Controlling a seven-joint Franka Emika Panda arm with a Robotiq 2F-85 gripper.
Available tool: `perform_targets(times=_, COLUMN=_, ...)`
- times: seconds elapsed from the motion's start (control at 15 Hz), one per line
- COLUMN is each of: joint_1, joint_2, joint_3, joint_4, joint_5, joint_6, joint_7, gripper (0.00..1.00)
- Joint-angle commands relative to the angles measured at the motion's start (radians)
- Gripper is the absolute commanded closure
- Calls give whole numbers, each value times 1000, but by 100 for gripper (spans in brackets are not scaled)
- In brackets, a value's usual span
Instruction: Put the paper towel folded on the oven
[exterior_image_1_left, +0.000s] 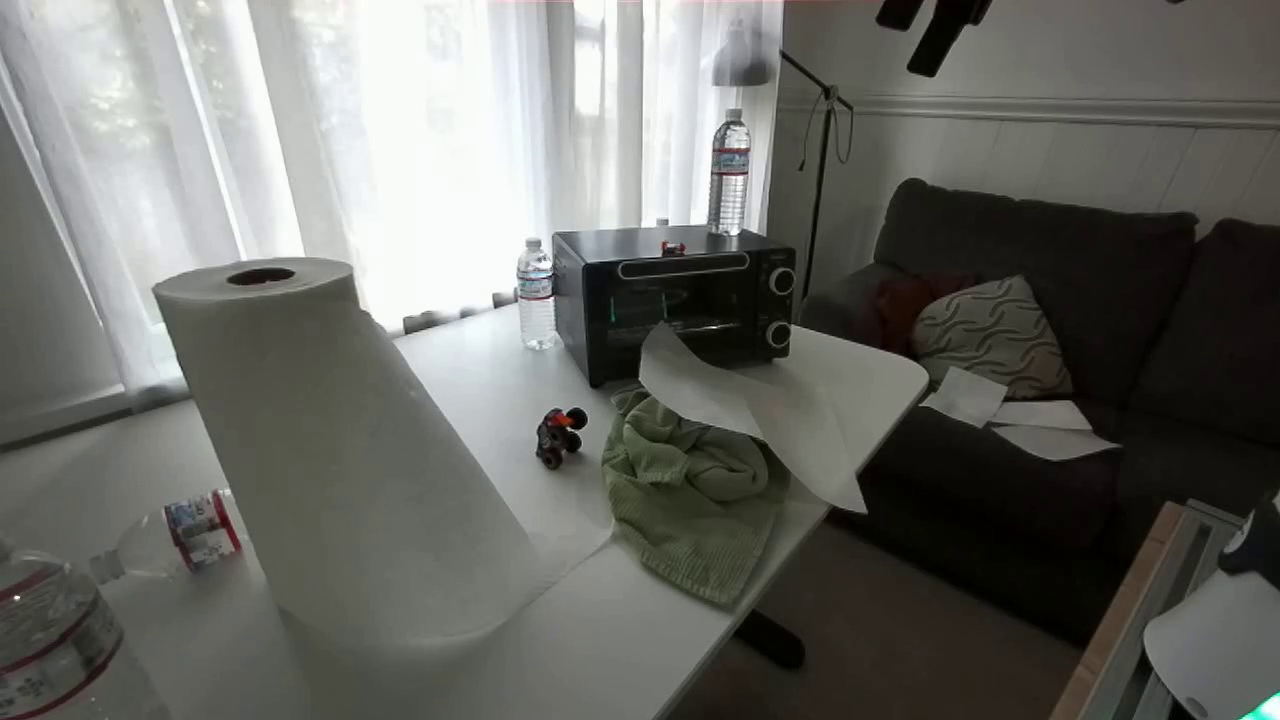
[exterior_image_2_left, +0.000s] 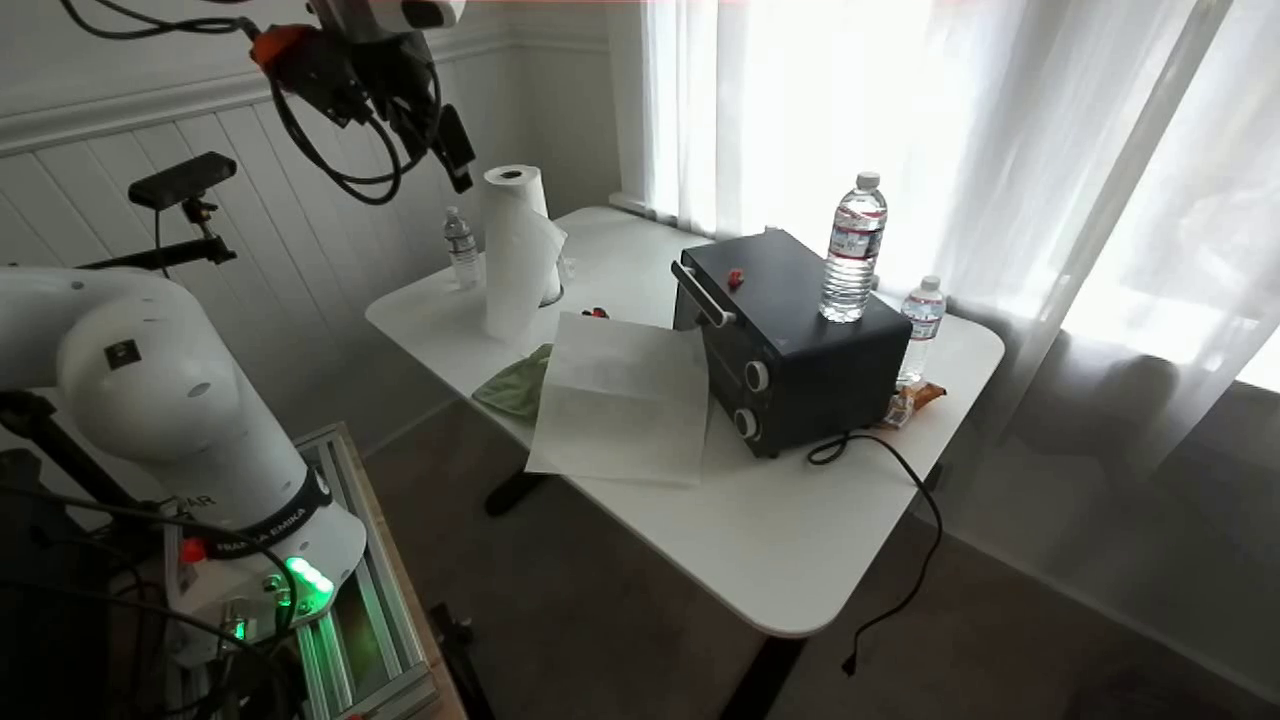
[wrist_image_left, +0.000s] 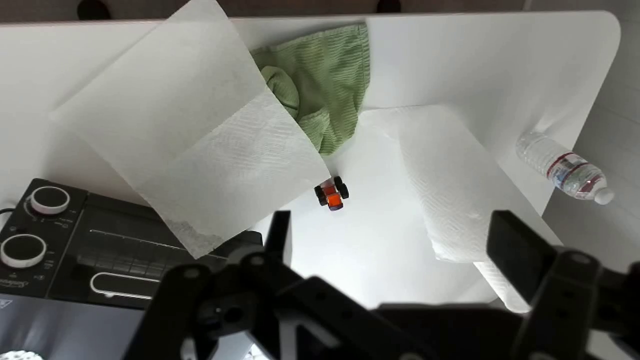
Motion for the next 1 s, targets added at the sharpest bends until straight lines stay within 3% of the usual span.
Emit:
perform_targets(times=0.0, joint_1=-16, joint_2=2, joint_3=10, joint_4=2, joint_5=11, joint_6=-4, joint_7=-11, gripper=0)
perform_targets(times=0.67, joint_1=-16, joint_2=2, joint_3=10, joint_4=2, joint_5=11, joint_6=-4, joint_7=-11, gripper=0)
perform_targets(times=0.93, joint_1=1, joint_2=65, joint_3=16, joint_4=-51, joint_5=37, joint_6=74, joint_7=-18, gripper=0)
